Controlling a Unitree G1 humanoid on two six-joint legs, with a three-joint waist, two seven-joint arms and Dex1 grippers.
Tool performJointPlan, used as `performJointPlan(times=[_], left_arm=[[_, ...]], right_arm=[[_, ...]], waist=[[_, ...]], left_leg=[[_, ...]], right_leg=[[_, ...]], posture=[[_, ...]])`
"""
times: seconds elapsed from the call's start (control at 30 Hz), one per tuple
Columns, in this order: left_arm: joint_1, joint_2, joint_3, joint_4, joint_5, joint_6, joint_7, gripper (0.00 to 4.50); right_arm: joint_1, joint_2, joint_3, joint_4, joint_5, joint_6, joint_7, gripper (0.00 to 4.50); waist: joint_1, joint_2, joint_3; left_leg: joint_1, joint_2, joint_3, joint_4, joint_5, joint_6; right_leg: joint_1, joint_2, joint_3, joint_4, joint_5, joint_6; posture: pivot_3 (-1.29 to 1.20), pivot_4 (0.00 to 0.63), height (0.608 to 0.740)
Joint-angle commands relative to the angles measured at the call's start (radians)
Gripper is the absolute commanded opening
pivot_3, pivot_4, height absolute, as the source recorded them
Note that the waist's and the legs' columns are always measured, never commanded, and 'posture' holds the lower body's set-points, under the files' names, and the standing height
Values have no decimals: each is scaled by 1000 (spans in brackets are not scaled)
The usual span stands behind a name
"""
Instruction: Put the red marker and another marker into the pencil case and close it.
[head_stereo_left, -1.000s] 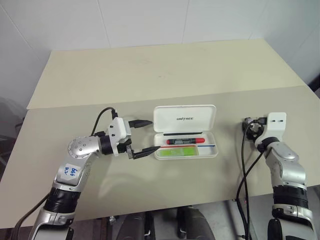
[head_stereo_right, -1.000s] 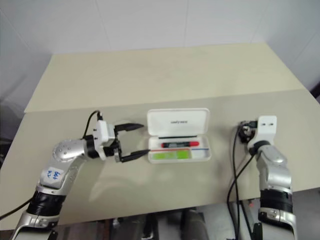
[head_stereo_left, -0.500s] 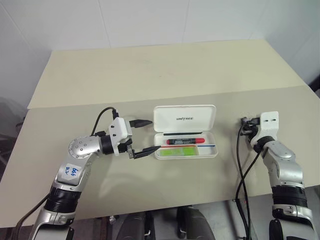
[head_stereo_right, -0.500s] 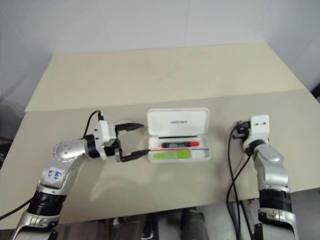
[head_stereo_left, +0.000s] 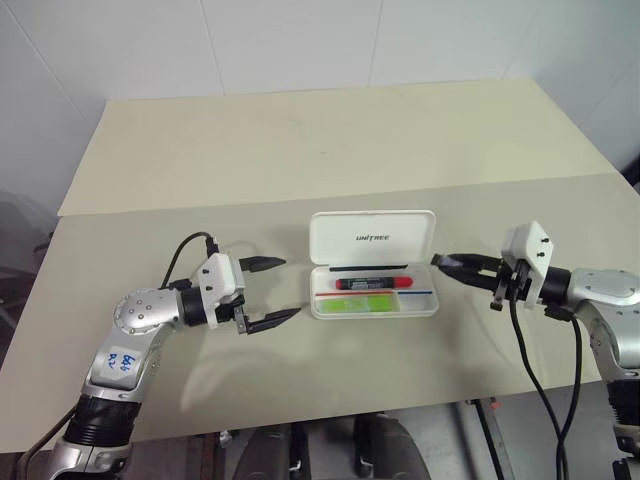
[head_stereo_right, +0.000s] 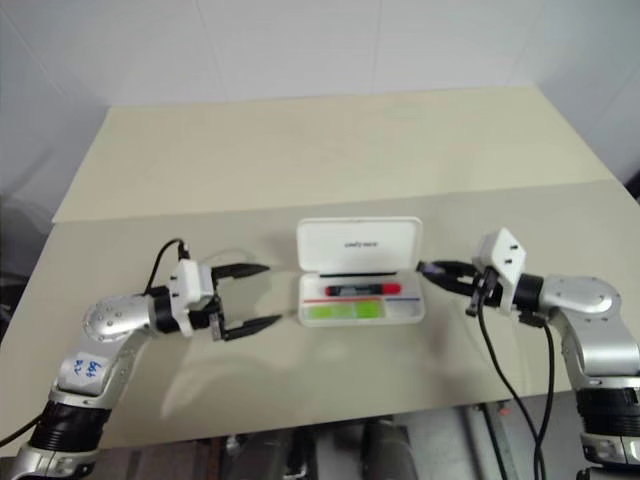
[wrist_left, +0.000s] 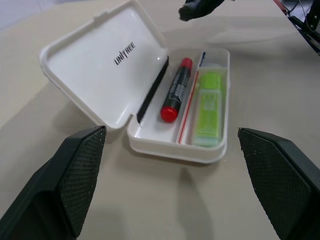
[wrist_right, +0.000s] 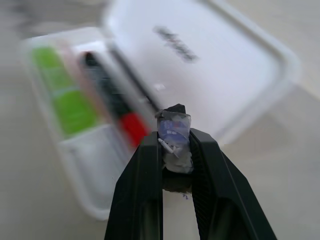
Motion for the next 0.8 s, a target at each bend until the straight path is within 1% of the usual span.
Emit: performJointPlan(times=[0.03, 0.2, 0.4, 0.8], left_arm=[[27, 5, 31, -57, -28, -6, 9, 4500], [56, 12, 42, -91, -34, 10, 18, 4500], [72, 18, 50, -118, -39, 30, 30, 4500], [66, 32, 56, -128, -46, 47, 31, 4500]], right_arm=[[-29, -9, 37, -30, 5, -11, 52, 395], [-77, 6, 116, 16, -30, -53, 112, 395], [-75, 22, 157, 57, -47, -98, 144, 395], [-86, 15, 155, 172, -74, -185, 180, 395]], waist=[[0, 0, 0], [-1, 0, 0], [3, 0, 0], [0, 0, 0]], left_leg=[[0, 0, 0, 0, 0, 0], [0, 0, 0, 0, 1, -3], [-1, 0, 0, 0, 0, -3], [0, 0, 0, 0, 0, -3]], right_leg=[[0, 0, 0, 0, 0, 0], [0, 0, 0, -1, 0, 0], [0, 0, -1, -2, 0, 0], [0, -1, -1, -2, 0, 0]], posture=[[0, 150, 740], [0, 150, 740], [0, 150, 740], [0, 150, 740]])
